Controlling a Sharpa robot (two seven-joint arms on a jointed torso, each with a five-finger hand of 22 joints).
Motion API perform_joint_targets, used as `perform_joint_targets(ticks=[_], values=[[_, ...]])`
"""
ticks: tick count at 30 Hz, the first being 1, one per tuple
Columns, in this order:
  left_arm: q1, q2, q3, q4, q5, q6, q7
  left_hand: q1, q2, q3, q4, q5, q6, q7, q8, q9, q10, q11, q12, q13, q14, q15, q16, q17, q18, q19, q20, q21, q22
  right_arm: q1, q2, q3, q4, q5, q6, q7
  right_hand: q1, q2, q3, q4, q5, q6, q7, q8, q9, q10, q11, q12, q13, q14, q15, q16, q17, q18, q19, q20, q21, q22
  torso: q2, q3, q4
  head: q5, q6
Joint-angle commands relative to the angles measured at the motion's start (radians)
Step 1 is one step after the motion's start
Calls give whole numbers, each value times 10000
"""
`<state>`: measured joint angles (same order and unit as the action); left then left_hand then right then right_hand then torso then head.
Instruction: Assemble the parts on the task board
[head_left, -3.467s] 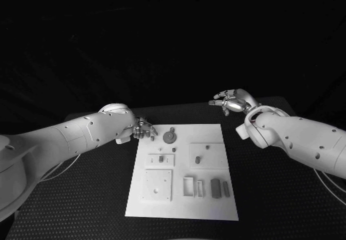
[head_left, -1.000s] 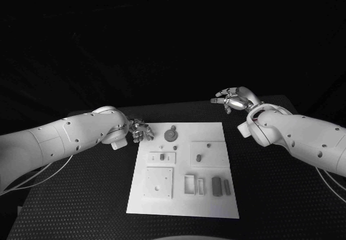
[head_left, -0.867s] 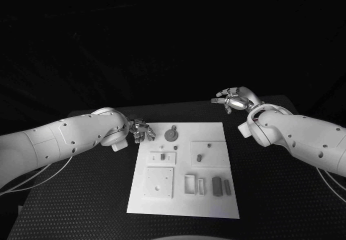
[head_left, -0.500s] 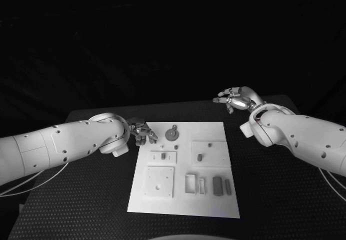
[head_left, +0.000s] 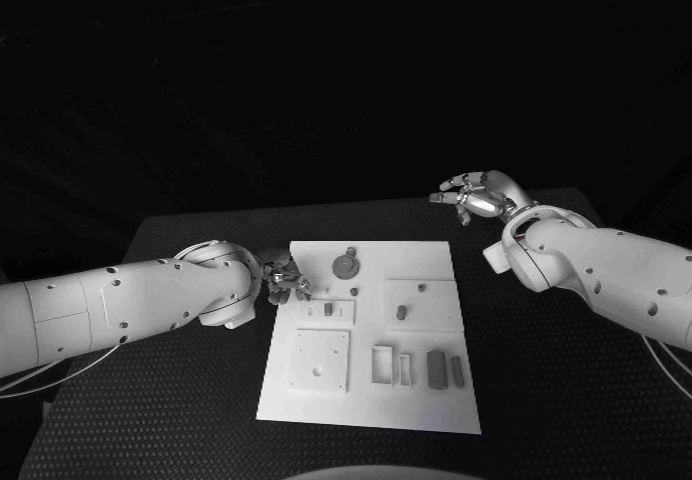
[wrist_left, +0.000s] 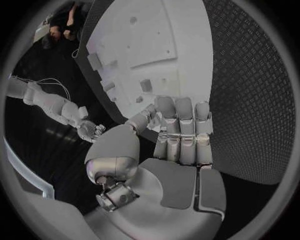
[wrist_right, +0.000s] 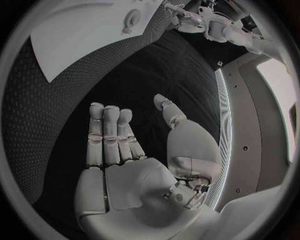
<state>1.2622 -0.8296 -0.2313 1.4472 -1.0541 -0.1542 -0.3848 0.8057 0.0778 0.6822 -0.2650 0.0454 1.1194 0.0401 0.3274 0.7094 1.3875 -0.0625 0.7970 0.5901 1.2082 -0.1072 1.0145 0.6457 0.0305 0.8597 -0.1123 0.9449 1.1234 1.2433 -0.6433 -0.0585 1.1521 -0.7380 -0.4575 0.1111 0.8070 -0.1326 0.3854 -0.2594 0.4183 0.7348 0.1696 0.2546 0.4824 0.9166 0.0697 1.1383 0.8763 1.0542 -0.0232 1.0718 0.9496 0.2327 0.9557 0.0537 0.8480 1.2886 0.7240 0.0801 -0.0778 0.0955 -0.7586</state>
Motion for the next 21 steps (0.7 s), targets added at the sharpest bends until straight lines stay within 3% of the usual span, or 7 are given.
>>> perform_joint_targets(ticks=[1,4,7,11,16,21], values=[[-47,-37,3,95,-214,-351,-94,53,15,17,-31,61,239,-132,16,-9,276,-208,50,15,75,18,41,14,96,79,-830,65,13,-3,-2,5,-3,8,99,66,-42,44,5,43,38,291,243,64,-19,-1379,140,68,-26,-97,-7,47,-27,291,-31,31,-68,14,0,-7,9,14,-15],[-88,-39,3,143,-216,-355,-86,35,29,63,-75,127,307,-152,13,-25,304,-232,93,51,113,3,78,41,95,105,-846,70,35,-3,3,5,-1,8,103,69,-45,40,9,44,42,291,243,68,-23,-1387,140,70,-49,-110,-6,33,-51,291,-41,32,-87,12,-5,-8,13,11,-23],[-137,-21,3,177,-229,-363,-97,-78,-10,178,-177,800,451,-190,1,-64,289,-265,145,111,124,-6,111,82,77,135,-867,64,85,-3,5,5,2,8,101,70,-47,38,10,44,42,289,244,68,-26,-1393,141,70,-62,-116,-5,27,-63,291,-46,34,-97,10,-1,-6,-1,23,-27],[-190,4,3,192,-279,-376,-100,-158,-74,230,-218,1174,566,-221,-8,-93,295,-292,201,166,150,-18,147,121,74,170,-890,70,144,-3,-5,5,2,8,94,69,-47,36,12,43,42,287,245,68,-29,-1397,142,71,-72,-119,-5,24,-72,291,-49,35,-104,10,1,-12,-2,21,-28],[-264,17,2,196,-414,-435,-186,-217,-94,260,-243,1564,694,-262,4,-103,327,-334,305,240,200,-35,232,182,77,206,-914,94,222,-3,-13,5,7,8,91,69,-46,37,14,43,43,285,245,69,-32,-1402,142,72,-83,-122,-4,21,-81,291,-52,36,-112,9,4,-9,-5,21,-43],[-352,28,1,189,-466,-538,-218,-226,-88,269,-253,1659,731,-277,8,-103,334,-349,351,270,218,-32,275,209,75,194,-915,100,258,-3,-18,5,8,8,85,72,-46,34,15,42,43,284,246,70,-33,-1405,143,74,-90,-124,-4,20,-88,291,-53,37,-117,9,0,-6,-4,26,-44]])
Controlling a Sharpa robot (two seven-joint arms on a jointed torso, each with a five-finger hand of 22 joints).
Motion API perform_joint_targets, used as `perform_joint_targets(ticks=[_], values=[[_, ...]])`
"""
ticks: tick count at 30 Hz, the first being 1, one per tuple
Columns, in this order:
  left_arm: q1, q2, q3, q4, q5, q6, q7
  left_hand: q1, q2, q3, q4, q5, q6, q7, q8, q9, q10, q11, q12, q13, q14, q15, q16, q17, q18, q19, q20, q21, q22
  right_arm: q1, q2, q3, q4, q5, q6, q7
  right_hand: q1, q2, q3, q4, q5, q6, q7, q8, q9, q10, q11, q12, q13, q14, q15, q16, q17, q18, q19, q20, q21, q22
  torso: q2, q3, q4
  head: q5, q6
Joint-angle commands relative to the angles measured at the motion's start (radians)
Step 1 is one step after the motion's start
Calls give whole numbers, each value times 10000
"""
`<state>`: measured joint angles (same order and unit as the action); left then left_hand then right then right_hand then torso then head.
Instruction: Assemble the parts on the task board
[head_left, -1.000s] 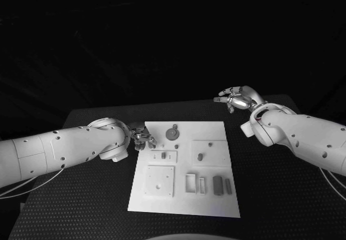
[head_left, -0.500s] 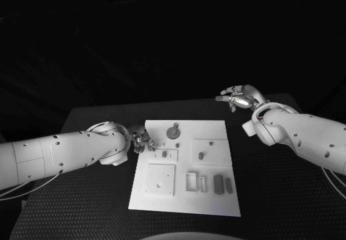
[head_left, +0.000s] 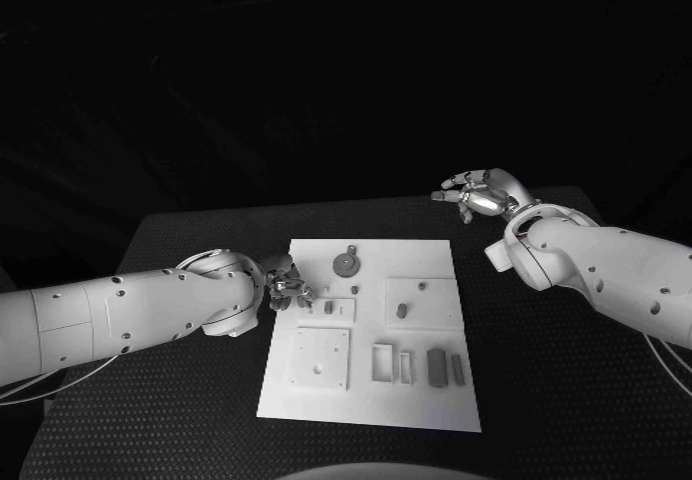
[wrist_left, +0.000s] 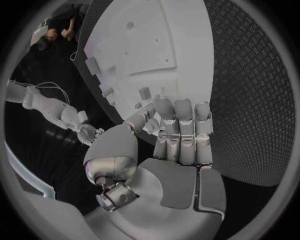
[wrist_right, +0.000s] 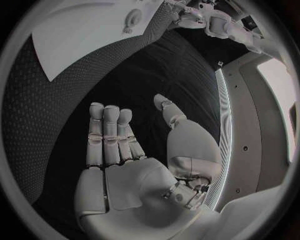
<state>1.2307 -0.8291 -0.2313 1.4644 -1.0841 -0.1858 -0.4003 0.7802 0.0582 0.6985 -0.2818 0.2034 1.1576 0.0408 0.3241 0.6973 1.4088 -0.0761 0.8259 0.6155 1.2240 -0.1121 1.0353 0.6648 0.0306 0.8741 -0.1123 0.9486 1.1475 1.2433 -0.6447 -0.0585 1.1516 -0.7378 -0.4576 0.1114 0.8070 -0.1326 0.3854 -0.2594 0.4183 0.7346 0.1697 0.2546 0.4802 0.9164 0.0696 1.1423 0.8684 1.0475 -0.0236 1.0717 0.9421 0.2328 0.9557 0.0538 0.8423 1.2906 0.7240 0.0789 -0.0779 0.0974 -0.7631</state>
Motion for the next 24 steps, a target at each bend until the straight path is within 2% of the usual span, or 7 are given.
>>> perform_joint_targets(ticks=[1,9,16,24], values=[[-48,27,0,14,-166,-234,-64,27,106,107,-86,98,355,-286,42,18,121,-215,70,21,62,18,75,23,75,48,-915,66,24,-3,-6,5,13,5,83,69,-46,34,15,42,43,285,245,70,-12,-1404,143,34,-13,-57,0,21,-14,290,-53,37,-60,-11,0,3,-2,7,1],[-144,89,0,-41,-172,-315,-46,-25,117,107,-94,401,456,-323,65,29,126,-252,197,100,87,3,182,89,83,65,-930,110,123,-3,-12,5,24,5,84,68,-46,31,15,41,43,284,245,70,-14,-1406,144,36,-20,-59,1,20,-21,290,-54,38,-65,-11,5,1,-2,13,-6],[-222,152,1,-149,-281,-359,15,-51,99,99,-96,464,479,-332,70,33,125,-260,239,124,90,-7,214,108,87,75,-937,125,154,-3,-34,5,36,5,85,68,-45,31,17,41,44,282,246,71,-16,-1408,144,38,-27,-60,1,19,-26,290,-54,39,-69,-11,0,-4,13,-5,-8],[-292,224,3,-192,-427,-286,-34,-80,87,90,-89,483,510,-329,82,37,119,-250,257,136,70,-7,215,111,85,68,-936,124,168,-3,-28,5,29,5,82,74,-45,32,18,41,45,282,246,71,-17,-1409,145,40,-32,-60,2,19,-30,290,-54,40,-71,-10,5,-1,-10,8,-15]])
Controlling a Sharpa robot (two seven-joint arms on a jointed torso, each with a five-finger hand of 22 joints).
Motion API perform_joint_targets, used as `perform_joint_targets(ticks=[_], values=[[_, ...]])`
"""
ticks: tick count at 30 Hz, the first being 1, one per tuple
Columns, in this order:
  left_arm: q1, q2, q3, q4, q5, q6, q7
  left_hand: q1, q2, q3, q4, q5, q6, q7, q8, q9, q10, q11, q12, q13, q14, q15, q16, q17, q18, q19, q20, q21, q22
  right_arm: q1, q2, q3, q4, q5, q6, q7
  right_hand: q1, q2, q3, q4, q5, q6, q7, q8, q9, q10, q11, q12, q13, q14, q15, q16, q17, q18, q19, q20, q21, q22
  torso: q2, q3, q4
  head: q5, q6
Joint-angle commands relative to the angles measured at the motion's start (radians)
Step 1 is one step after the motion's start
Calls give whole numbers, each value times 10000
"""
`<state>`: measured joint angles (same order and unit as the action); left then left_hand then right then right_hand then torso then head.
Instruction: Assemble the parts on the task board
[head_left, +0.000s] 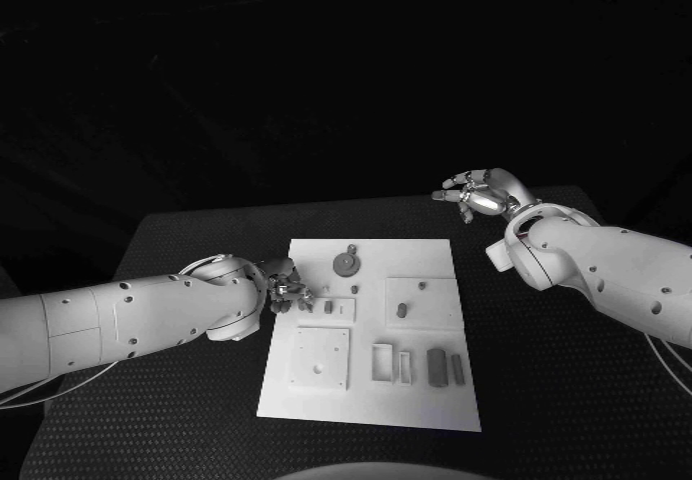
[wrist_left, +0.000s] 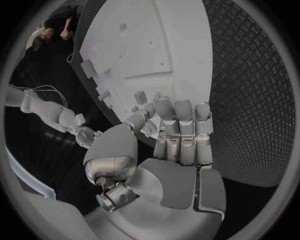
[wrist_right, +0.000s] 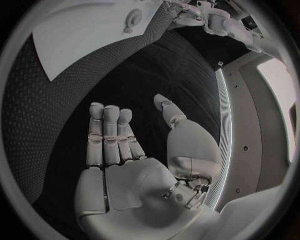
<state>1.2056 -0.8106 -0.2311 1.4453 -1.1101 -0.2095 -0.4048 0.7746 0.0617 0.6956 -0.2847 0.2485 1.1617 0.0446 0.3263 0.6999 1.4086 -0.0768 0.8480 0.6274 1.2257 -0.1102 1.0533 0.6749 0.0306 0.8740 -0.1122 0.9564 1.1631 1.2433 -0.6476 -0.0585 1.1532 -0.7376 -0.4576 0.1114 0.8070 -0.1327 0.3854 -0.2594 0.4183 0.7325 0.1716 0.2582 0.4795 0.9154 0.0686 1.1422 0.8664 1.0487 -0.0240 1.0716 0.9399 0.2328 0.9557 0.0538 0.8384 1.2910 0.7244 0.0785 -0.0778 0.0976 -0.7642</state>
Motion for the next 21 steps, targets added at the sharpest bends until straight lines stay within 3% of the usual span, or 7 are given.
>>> perform_joint_targets(ticks=[1,21], values=[[-51,55,1,-22,-174,-39,13,-24,52,120,-61,34,470,-366,60,11,122,-243,36,17,53,-25,36,10,85,69,-937,45,12,-3,-1,5,11,4,81,76,-45,32,18,41,45,303,226,35,-10,-1400,154,41,-14,-73,5,20,-10,290,-54,40,-34,-15,2,1,-7,-4,-8],[-162,86,2,-106,-262,-153,-13,-48,41,117,-56,40,481,-362,60,10,112,-237,51,27,40,-26,41,13,85,70,-939,48,29,-4,-2,5,-5,4,97,76,-65,39,15,55,38,300,229,39,-19,-1409,157,52,-47,-79,8,19,-36,289,-54,46,-53,-14,-2,2,-3,-20,-30]])
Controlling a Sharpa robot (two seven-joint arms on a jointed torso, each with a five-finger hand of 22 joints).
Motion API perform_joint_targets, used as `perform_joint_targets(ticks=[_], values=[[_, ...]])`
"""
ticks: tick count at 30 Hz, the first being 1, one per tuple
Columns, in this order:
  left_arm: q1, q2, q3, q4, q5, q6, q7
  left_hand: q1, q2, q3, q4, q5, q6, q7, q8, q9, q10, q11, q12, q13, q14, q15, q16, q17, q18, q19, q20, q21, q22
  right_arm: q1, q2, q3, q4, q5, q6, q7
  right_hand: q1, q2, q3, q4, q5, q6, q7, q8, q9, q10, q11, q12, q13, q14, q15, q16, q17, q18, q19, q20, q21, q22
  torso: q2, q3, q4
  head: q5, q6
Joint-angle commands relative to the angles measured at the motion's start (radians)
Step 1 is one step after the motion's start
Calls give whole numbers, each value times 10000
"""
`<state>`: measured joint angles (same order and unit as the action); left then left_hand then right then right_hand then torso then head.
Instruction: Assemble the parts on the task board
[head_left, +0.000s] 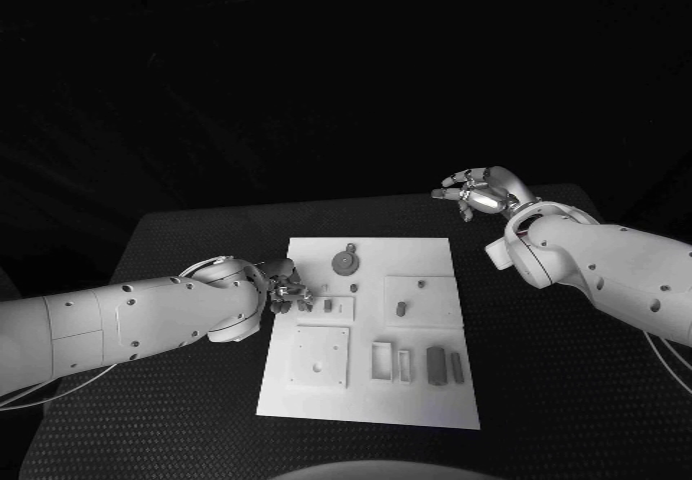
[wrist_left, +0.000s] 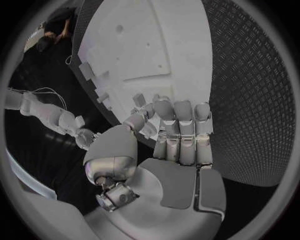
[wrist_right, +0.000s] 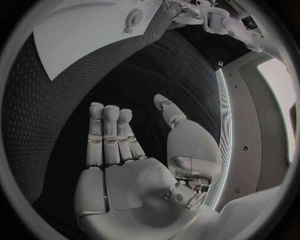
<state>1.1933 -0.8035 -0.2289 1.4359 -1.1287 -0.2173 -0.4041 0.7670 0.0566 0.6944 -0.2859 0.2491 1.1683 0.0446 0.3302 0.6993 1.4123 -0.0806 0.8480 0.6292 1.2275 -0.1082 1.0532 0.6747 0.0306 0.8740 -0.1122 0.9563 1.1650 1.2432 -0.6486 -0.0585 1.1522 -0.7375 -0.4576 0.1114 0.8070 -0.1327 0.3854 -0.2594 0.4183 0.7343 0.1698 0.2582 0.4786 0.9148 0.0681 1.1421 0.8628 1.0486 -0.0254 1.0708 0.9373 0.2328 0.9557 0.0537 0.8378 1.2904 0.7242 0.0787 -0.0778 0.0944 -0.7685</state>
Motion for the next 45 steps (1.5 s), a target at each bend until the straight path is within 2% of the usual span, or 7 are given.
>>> perform_joint_targets(ticks=[1,12,24,34,39,45], values=[[-39,13,-20,-13,-80,-99,-11,27,94,130,-43,34,416,-362,21,16,74,-199,52,10,21,-47,42,15,85,70,-940,49,11,-3,8,5,6,3,96,76,-65,39,15,55,38,281,247,39,-11,-1403,163,53,-13,-77,22,27,-12,290,-54,47,-47,-8,0,0,-6,12,12],[-60,-25,-20,107,-75,-106,101,46,101,153,-47,-3,415,-362,15,13,59,-200,56,13,13,-49,44,15,91,73,-946,50,25,-4,10,5,-11,4,99,79,-70,40,14,59,37,281,248,40,-13,-1404,163,57,-21,-77,23,29,-18,290,-52,48,-51,-7,2,-6,-4,-6,21],[-122,-170,-16,377,-144,-608,309,173,8,224,-42,-15,435,-374,15,16,44,-213,78,24,22,-58,64,17,104,92,-958,61,68,-5,5,5,-29,17,105,86,-91,47,9,73,37,280,248,44,-18,-1405,164,68,-41,-76,23,34,-33,290,-47,51,-60,-6,5,-7,0,-39,16],[-125,-279,-17,470,-163,-1409,608,210,-42,233,-25,-24,448,-379,17,19,42,-220,88,28,34,-64,72,16,105,116,-961,69,85,-6,-5,5,-29,20,111,86,-108,51,5,84,39,280,248,47,-23,-1407,164,79,-58,-76,23,39,-46,290,-44,52,-68,-4,1,-7,3,-30,14],[-212,-361,-18,571,-161,-1676,677,213,-55,232,-15,-25,454,-381,19,20,43,-222,92,29,40,-67,75,15,105,126,-962,70,89,-6,-11,5,-27,21,112,84,-111,51,4,85,40,279,248,48,-25,-1408,164,82,-65,-76,23,40,-50,290,-43,52,-71,-3,-1,3,15,-20,0],[-244,-386,-19,571,-163,-1771,687,221,-71,234,-7,-22,459,-383,19,21,42,-224,95,30,46,-72,77,14,106,139,-964,72,93,-6,2,5,-32,22,116,86,-114,51,3,86,41,279,248,49,-27,-1409,164,87,-71,-76,23,43,-55,290,-41,52,-74,-2,0,6,20,-7,-6]])
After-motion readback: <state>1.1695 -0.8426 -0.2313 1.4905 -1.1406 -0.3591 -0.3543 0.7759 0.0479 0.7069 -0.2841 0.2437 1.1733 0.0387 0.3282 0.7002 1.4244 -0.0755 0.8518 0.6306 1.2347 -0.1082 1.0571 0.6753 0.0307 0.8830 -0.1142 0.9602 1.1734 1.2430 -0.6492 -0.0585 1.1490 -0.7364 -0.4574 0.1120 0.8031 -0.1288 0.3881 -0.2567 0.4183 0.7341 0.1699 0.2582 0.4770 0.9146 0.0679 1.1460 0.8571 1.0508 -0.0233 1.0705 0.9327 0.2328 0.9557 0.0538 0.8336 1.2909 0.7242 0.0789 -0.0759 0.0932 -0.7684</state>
